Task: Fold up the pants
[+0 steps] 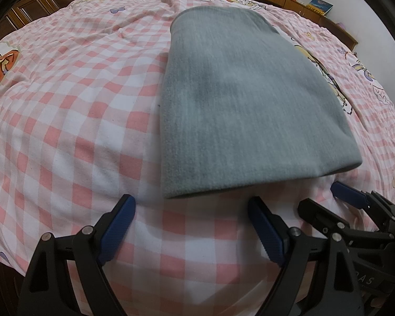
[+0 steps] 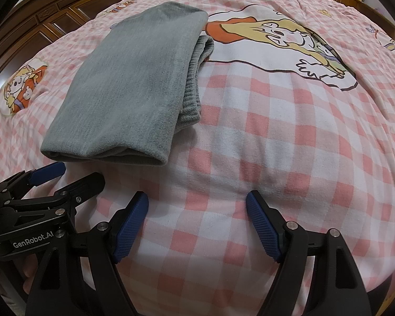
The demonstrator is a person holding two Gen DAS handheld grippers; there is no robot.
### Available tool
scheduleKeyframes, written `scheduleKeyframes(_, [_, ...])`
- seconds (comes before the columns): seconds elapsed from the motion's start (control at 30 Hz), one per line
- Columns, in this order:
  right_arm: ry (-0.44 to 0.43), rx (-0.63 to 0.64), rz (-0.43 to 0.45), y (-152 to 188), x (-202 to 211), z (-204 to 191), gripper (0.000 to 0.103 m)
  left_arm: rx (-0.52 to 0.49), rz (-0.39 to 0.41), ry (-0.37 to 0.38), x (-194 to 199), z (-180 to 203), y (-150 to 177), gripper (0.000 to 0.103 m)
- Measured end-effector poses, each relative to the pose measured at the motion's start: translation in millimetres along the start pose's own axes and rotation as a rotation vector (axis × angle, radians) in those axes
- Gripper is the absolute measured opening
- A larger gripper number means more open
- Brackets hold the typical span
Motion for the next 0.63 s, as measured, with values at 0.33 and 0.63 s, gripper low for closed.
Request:
scheduleKeyframes(0.33, [-0.001,0.000,0.001,0.1,-0.2,-0.1,0.079,0.000,0.000,0.000,0.0,0.1,0.1,0.090])
scheduleKeyframes(0.63, [-0.001,0.000,0.001,-0.6,-0.6,-0.9,0.080,0.000,0.000,0.000,-0.1,0.2,0.0,0.090])
Point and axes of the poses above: each gripper's, at about its wrist camera, not at the fingertips, and x roughly against the way its jaws point, z to its right, y to its underside, the point moved 6 cm from there along -x, roughly the way its jaws point, and after that the axes turned 2 degrees about x, right-handed, at the moved point
